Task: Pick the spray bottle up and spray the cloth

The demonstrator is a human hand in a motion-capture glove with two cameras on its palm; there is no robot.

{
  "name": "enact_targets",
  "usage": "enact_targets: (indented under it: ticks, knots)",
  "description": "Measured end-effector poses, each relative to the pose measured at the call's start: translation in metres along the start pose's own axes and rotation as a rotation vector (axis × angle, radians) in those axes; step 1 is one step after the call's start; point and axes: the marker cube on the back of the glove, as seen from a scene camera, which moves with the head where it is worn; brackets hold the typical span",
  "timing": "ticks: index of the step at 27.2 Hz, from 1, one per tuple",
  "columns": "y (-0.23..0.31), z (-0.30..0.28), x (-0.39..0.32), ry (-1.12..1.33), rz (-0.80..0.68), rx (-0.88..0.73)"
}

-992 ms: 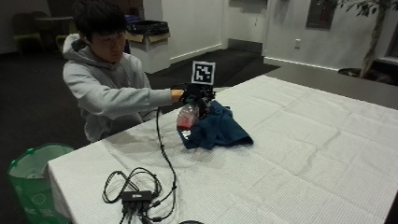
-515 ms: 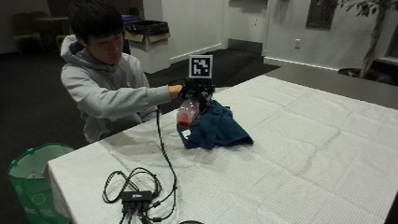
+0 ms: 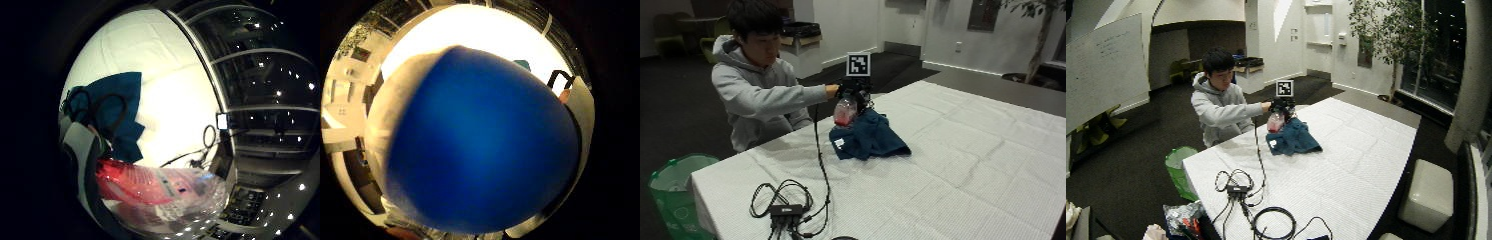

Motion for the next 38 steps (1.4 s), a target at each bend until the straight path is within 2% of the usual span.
enact_targets:
  ticks: [2, 10, 19, 26, 38]
  knots:
    - [-0.005, 0.005, -0.008, -0.017, 0.039, -0.014]
    - [-0.015, 0.021, -0.028, 0.004, -0.004, -0.009]
    - [-0.033, -0.008, -0.052, -0.304, 0.09, 0.122]
    - [-0.042, -0.025, -0.05, -0.235, 0.123, 0.227]
    - [-0.081, -0.066, -0.081, -0.984, 0.163, 0.616]
